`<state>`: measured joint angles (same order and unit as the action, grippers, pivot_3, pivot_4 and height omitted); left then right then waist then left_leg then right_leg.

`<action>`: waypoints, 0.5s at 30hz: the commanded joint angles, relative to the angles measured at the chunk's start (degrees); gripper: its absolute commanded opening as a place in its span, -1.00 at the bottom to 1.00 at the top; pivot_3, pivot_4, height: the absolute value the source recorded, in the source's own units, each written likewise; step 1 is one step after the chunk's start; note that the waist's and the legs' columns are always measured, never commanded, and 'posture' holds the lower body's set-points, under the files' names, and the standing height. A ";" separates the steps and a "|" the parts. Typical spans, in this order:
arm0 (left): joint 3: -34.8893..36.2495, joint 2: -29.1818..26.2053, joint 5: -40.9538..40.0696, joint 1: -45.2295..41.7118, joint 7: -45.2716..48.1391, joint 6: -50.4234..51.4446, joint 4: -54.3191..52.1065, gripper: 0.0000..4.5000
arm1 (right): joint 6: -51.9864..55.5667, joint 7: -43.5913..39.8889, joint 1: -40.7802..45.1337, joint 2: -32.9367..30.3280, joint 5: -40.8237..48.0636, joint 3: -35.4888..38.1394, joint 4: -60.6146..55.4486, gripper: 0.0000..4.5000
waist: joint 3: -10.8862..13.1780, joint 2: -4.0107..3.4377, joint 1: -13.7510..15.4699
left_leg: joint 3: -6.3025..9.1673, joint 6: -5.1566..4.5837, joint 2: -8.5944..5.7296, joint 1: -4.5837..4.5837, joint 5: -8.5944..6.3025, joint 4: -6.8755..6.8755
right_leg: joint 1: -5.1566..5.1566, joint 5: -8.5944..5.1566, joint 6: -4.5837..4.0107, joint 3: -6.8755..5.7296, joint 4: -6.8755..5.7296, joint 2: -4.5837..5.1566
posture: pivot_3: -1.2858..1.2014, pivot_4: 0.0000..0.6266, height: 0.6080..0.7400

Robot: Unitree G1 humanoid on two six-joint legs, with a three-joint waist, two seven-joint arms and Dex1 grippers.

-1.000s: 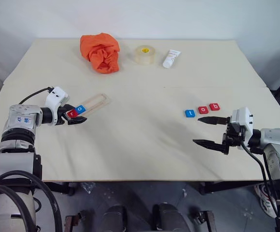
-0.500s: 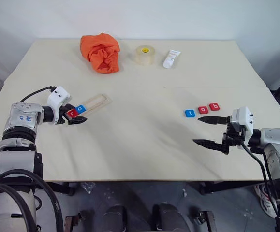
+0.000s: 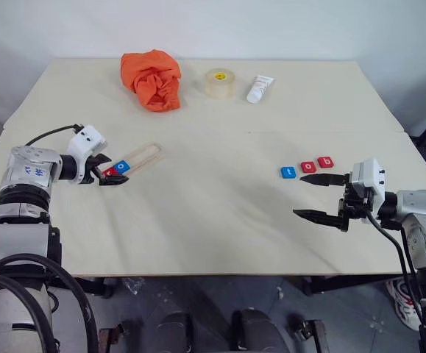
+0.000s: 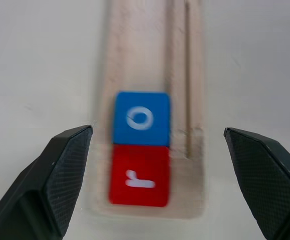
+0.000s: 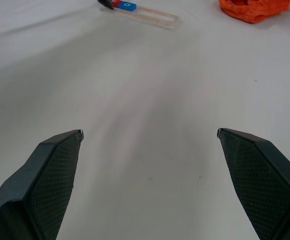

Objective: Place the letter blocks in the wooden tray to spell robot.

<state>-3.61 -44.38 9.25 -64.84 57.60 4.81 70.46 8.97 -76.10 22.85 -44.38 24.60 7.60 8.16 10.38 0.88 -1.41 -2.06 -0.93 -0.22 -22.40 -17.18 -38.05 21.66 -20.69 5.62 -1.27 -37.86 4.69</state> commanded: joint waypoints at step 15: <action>-0.64 1.37 0.74 -1.01 -2.44 3.60 2.47 1.00 | -0.41 -0.45 2.33 -0.49 0.04 -0.15 0.83 1.00 | 0.06 0.10 0.01 | 0.00 0.00 0.00 -0.01 0.00 -0.01 | 0.01 0.00 0.00 -0.01 -0.02 0.00 | 0.03 -0.52 1.00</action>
<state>-4.47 -42.76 9.63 -64.96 55.79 8.65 72.85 8.87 -76.34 24.41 -44.38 24.09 7.00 9.41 10.44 0.98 -1.39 -2.05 -0.93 -0.22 -22.41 -17.18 -38.06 21.67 -20.69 5.63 -1.28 -37.87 4.69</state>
